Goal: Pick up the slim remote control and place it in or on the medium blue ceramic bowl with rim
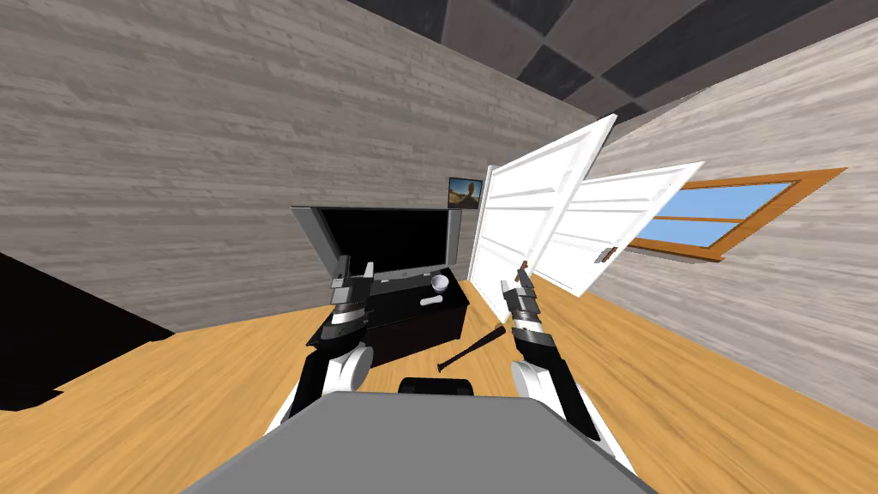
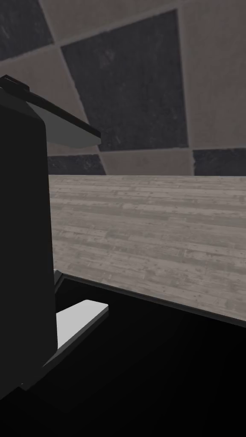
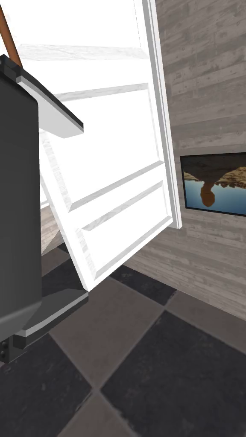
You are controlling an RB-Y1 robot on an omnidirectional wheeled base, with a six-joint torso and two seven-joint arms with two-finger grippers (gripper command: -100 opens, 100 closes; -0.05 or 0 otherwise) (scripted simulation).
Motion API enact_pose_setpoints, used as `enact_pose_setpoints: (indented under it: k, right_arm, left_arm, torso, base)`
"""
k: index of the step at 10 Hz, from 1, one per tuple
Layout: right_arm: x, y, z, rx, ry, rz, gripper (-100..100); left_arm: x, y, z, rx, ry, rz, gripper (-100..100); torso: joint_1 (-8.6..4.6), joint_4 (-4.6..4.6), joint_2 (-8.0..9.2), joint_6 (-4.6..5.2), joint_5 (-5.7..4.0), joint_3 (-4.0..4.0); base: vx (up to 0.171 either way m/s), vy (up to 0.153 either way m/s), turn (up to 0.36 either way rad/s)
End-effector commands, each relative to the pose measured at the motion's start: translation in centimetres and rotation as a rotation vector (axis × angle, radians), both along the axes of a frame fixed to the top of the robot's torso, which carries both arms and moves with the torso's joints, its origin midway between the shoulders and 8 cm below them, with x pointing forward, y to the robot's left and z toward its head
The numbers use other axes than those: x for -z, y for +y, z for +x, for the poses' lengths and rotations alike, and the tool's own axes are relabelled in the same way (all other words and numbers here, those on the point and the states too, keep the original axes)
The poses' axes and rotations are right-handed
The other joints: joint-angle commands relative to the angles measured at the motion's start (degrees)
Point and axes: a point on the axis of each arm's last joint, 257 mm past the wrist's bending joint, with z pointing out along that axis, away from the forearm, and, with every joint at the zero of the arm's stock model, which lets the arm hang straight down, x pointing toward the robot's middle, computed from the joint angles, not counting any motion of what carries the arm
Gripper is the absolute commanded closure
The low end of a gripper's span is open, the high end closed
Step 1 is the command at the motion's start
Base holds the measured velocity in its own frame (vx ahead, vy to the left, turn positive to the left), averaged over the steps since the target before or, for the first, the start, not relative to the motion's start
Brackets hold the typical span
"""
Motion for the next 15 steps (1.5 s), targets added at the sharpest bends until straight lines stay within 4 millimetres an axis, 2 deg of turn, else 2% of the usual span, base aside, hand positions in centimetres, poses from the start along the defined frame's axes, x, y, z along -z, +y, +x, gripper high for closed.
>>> enact_pose_setpoints:
  k: [1,3,7,8,9,10,11,15]
  right_arm:
    - [0.9,0.1,0.1,-0.006,0.020,-0.039,-100]
    - [2.4,0.0,0.3,-0.011,0.053,-0.092,-100]
    - [6.9,-0.6,0.6,-0.018,0.154,-0.251,-100]
    - [7.4,-0.7,0.6,-0.017,0.165,-0.249,-100]
    - [9.1,-1.1,0.6,-0.018,0.202,-0.297,-100]
    - [10.4,-1.3,0.6,-0.022,0.231,-0.351,-100]
    - [11.0,-1.5,0.6,-0.021,0.243,-0.349,-100]
    - [16.5,-2.9,0.0,-0.039,0.365,-0.526,-100]
  left_arm:
    - [0.0,0.0,0.0,0.000,0.000,0.000,0]
    - [0.0,0.0,0.0,0.000,0.000,0.000,0]
    - [0.0,0.0,0.0,0.000,0.000,0.000,0]
    - [0.0,0.0,0.0,0.000,0.000,0.000,0]
    - [0.0,0.0,0.0,0.000,0.000,0.000,0]
    - [0.0,0.0,0.0,0.000,0.000,0.000,0]
    - [0.0,0.0,0.0,0.000,0.000,0.000,0]
    - [0.0,0.0,0.0,0.000,0.000,0.000,0]
  torso:
    - [0.00,0.00,0.00,0.00,0.00,0.00]
    - [-0.03,0.03,0.17,-0.03,0.00,0.09]
    - [0.04,0.05,0.23,-0.02,0.01,0.13]
    - [0.05,0.05,0.19,-0.03,0.01,0.11]
    - [0.00,0.03,0.13,0.03,0.00,0.08]
    - [0.00,0.02,0.09,-0.03,0.00,0.06]
    - [-0.02,0.02,0.11,0.04,0.00,0.06]
    - [-0.03,0.01,0.01,0.03,-0.01,0.01]
  base:
    - [-0.031,0.000,0.183]
    - [-0.055,-0.007,0.250]
    - [-0.058,0.015,0.309]
    - [-0.027,0.010,0.101]
    - [-0.023,0.015,0.273]
    - [-0.029,0.014,0.462]
    - [-0.022,0.016,-0.019]
    - [-0.005,0.019,0.316]
